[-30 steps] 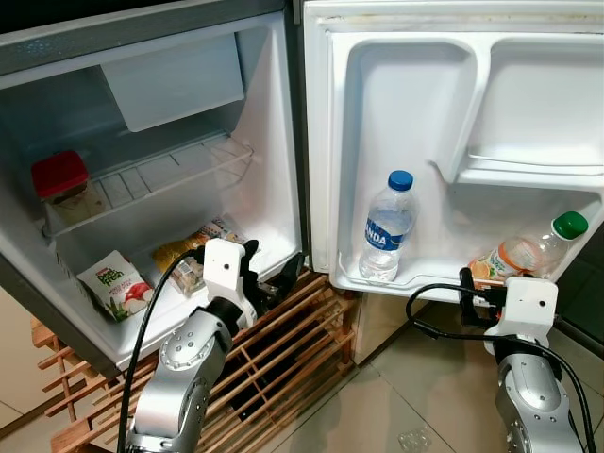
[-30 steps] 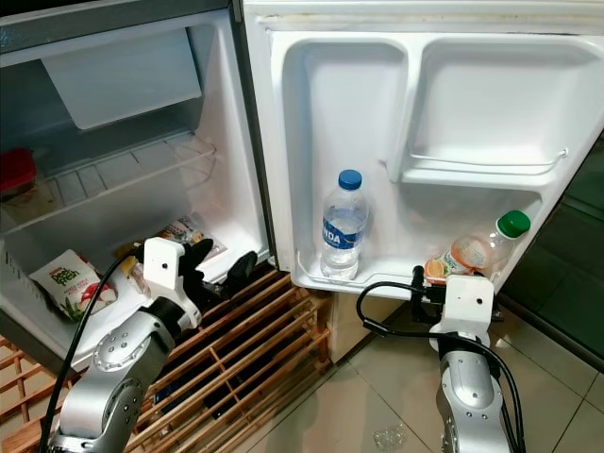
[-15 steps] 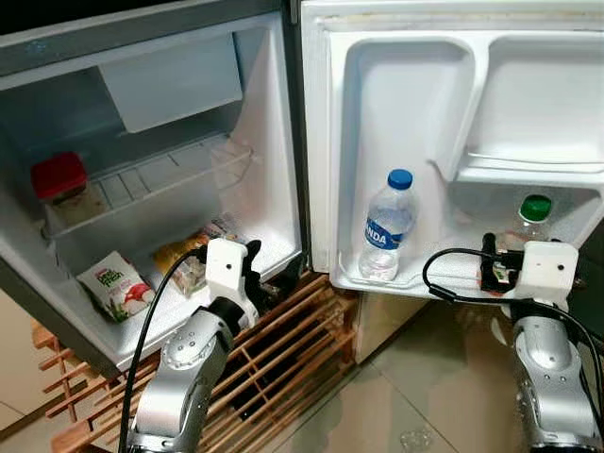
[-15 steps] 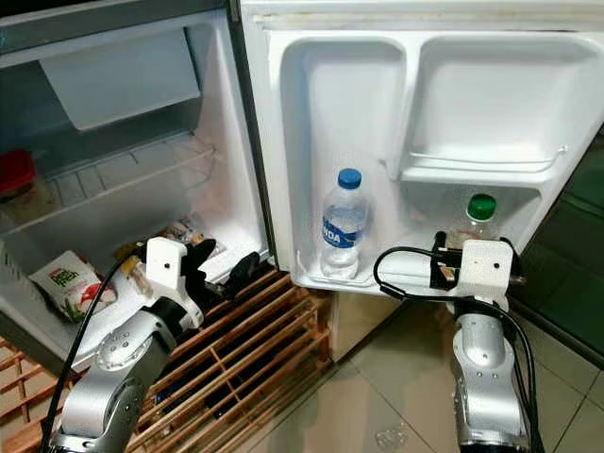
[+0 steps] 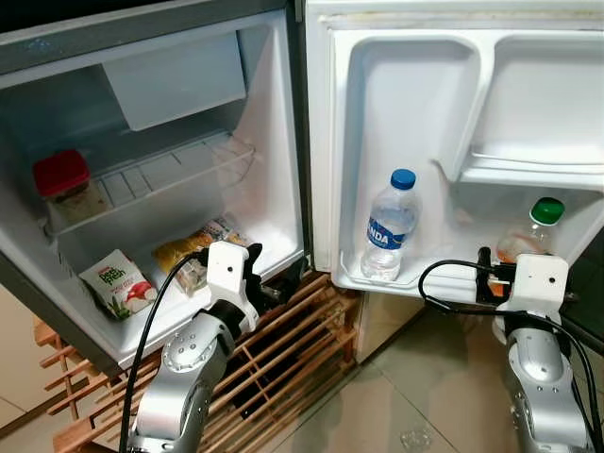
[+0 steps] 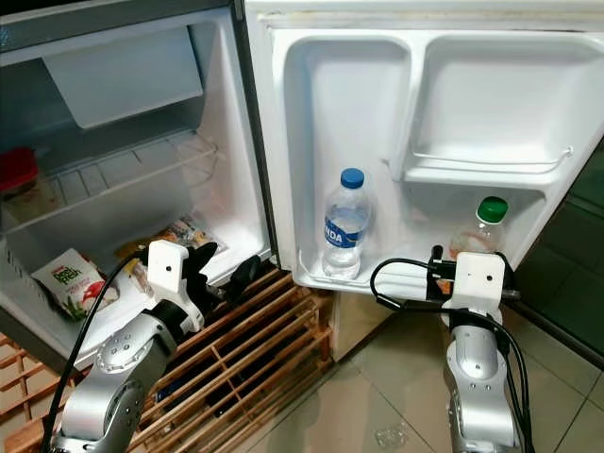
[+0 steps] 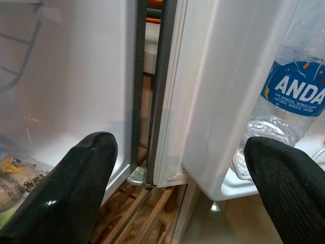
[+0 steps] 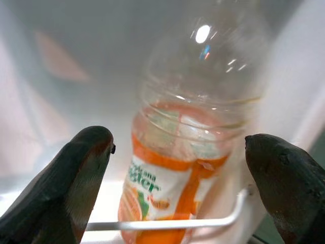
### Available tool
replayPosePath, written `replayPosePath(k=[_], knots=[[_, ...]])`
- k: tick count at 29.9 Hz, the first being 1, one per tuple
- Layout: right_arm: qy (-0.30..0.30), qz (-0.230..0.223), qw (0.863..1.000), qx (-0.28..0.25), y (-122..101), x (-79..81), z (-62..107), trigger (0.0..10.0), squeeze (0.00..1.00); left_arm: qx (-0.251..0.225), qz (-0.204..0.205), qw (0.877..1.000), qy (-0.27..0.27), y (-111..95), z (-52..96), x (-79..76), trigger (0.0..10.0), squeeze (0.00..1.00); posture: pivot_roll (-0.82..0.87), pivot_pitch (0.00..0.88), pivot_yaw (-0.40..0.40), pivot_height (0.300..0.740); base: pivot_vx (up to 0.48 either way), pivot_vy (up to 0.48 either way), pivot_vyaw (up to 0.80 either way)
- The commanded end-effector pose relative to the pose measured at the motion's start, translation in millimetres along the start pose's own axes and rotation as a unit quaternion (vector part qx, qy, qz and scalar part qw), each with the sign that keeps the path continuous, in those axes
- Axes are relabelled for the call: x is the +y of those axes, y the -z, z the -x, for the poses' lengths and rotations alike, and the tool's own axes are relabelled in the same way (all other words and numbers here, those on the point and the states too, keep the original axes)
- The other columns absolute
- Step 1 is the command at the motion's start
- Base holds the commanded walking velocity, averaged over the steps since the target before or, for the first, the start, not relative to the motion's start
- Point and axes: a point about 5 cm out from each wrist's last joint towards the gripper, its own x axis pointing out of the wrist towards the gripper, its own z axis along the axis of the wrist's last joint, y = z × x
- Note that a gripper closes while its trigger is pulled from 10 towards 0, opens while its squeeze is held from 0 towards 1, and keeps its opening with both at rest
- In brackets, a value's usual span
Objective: Restocking fridge
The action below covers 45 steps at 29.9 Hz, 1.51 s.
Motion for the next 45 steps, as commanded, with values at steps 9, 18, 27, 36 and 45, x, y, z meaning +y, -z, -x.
replayPosePath(k=[9,18,27,36,45], knots=[[-0.028,-0.029,0.999,-0.007,-13.1,5.2,21.3,10.0,0.04,0.016,-0.019,0.999,-0.021,3.1,-3.1,5.0,10.0,0.00,-0.26,0.000,0.094,0.735,0.000,0.000,0.00],[-0.084,-0.067,0.994,0.007,-14.1,18.0,35.8,10.0,0.02,-0.012,-0.024,0.999,-0.041,-7.9,-6.7,8.9,10.0,0.00,-0.24,0.000,0.083,0.735,0.000,0.000,0.00],[-0.129,-0.059,0.990,0.005,-16.5,29.5,22.5,10.0,0.02,-0.047,0.010,0.990,-0.131,-12.5,-0.4,25.5,10.0,0.00,-0.23,0.000,0.037,0.735,0.000,0.000,0.00],[-0.150,-0.049,0.987,0.010,-18.0,30.0,11.2,10.0,0.04,-0.026,-0.014,0.988,-0.153,-6.7,5.7,24.3,10.0,0.00,-0.22,0.000,0.003,0.735,0.000,0.000,0.00],[-0.151,-0.047,0.987,0.015,-16.6,30.3,9.5,10.0,0.04,-0.019,-0.022,0.988,-0.152,-5.9,6.5,23.6,10.0,0.00,-0.21,0.000,0.003,0.735,0.000,0.000,0.00]])
